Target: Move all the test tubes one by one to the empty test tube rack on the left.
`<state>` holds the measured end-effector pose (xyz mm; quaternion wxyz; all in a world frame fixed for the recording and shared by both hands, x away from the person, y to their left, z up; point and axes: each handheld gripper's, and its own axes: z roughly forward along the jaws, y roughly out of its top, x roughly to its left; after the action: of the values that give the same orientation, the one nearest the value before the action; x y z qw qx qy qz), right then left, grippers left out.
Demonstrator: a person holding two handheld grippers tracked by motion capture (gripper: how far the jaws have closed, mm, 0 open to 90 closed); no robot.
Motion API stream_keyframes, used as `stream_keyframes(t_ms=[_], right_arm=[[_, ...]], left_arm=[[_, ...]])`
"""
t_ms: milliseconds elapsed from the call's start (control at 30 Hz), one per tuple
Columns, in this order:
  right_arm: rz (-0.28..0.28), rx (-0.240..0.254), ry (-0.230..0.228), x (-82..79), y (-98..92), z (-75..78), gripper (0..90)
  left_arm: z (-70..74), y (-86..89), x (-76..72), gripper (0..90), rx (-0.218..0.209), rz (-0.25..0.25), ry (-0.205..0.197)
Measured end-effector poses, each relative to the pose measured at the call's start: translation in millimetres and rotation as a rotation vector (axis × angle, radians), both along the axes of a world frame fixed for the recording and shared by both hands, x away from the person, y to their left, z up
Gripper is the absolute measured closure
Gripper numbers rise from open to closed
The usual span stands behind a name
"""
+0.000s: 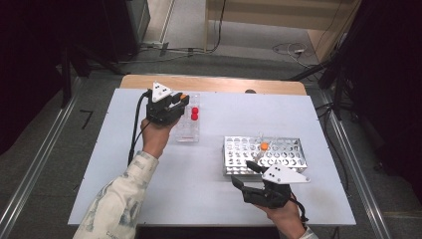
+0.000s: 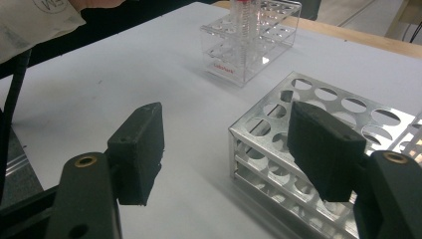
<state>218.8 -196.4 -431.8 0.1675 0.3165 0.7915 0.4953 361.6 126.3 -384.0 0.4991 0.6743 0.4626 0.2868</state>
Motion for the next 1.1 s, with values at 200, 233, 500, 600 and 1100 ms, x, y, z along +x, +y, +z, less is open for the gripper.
stream_keyframes(t_ms=[200, 233, 500, 600, 1100], right_arm=[[-0.002, 0.0, -0.002, -0.1, 0.4, -0.3, 29.8], [-0.001, 0.0, -0.002, -0.1, 0.5, -0.3, 29.8], [0.001, -0.002, -0.005, -0.2, 0.1, -0.5, 29.9], [-0.001, -0.003, -0.003, -0.1, 0.0, -0.7, 30.0], [-0.027, -0.006, -0.001, 1.1, -5.6, -1.3, 32.0]], left_arm=[[-3.1, -3.3, 2.0, 70.4, -0.004, -0.005, 0.007], [-4.1, -4.0, 2.2, 70.4, 0.002, -0.008, 0.008], [-21.9, -8.3, 4.6, 70.0, 0.024, -0.001, 0.04], [-27.3, -7.6, 5.2, 69.3, 0.017, 0.006, 0.053], [-19.0, -4.4, -11.1, 40.5, -0.053, 0.016, 0.067]])
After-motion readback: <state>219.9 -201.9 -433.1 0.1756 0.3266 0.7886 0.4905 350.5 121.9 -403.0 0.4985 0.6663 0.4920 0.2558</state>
